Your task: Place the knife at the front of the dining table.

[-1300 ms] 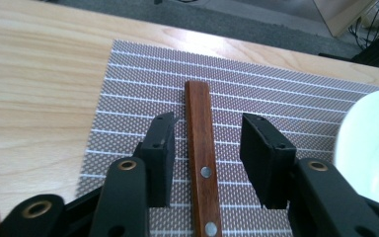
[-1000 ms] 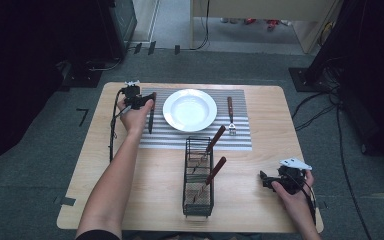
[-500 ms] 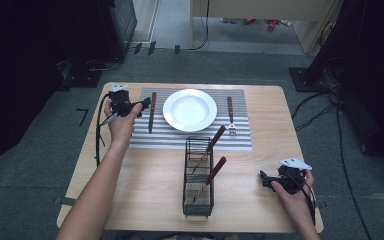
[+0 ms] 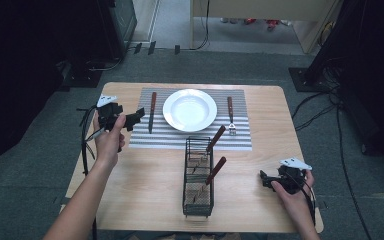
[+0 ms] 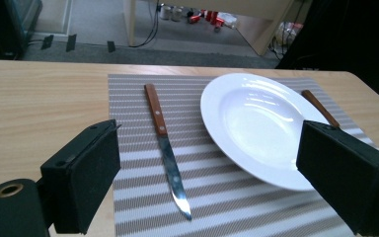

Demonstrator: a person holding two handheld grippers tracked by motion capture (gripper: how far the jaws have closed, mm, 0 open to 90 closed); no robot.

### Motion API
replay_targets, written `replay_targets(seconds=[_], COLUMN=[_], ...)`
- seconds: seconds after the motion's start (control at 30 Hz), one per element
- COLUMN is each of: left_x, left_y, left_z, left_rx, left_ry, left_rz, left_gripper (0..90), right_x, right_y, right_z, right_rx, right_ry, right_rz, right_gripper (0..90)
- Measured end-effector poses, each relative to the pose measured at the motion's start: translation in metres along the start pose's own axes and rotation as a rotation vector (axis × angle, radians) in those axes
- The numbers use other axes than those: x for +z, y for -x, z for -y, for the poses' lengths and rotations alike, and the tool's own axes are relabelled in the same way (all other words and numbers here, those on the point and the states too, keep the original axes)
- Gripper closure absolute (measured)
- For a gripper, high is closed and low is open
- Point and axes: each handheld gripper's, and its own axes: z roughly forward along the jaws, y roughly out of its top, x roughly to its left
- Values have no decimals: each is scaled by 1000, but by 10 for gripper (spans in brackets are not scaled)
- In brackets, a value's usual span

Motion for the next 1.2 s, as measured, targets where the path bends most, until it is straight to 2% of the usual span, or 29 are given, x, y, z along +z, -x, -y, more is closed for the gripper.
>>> replay_targets(seconds=[0.17, 0.23, 0.4, 0.5, 0.63, 0.73, 0.83, 0.9, 0.97, 1.03, 1.07, 1.1, 1.2], left_x=[-19, -25, -39, -47, -57, -61, -65, -70, -75, -78, -79, -79, -82], left_y=[1, -1, -13, -19, -28, -32, -38, -44, -49, -54, -57, -59, -65], left_z=[24, 35, 62, 77, 96, 111, 121, 128, 134, 142, 146, 149, 157], left_rx=[20, 32, 23, 31, 15, 13, 27, 5, 4, 38, 77, 91, 80], left_ry=[9, 10, -10, -24, -40, -57, -78, -87, -96, -114, -135, -148, -176], left_rz=[-14, -37, -71, -84, -87, -107, -130, -134, -147, -183, -217, -234, -237], left_gripper=[98, 98, 98, 98, 98, 98, 98, 98, 98, 98, 98, 98, 98], right_x=[0, 0, 0, 0, 0, 0, 0, 0, 0, 0, 0, 0, 0], right_y=[0, 0, 0, 0, 0, 0, 0, 0, 0, 0, 0, 0, 0], right_z=[0, 0, 0, 0, 0, 0, 0, 0, 0, 0, 0, 0, 0], right_rx=[0, 0, 0, 0, 3, 5, 8, 9, 9, 9, 9, 9, 9], right_ry=[0, 1, 1, -1, -1, -1, -1, -1, -1, -1, -1, -1, -1], right_rz=[0, 0, 0, 1, 3, 5, 6, 7, 7, 7, 7, 7, 8], right_gripper=[0, 0, 0, 0, 0, 0, 0, 0, 0, 0, 0, 0, 0])
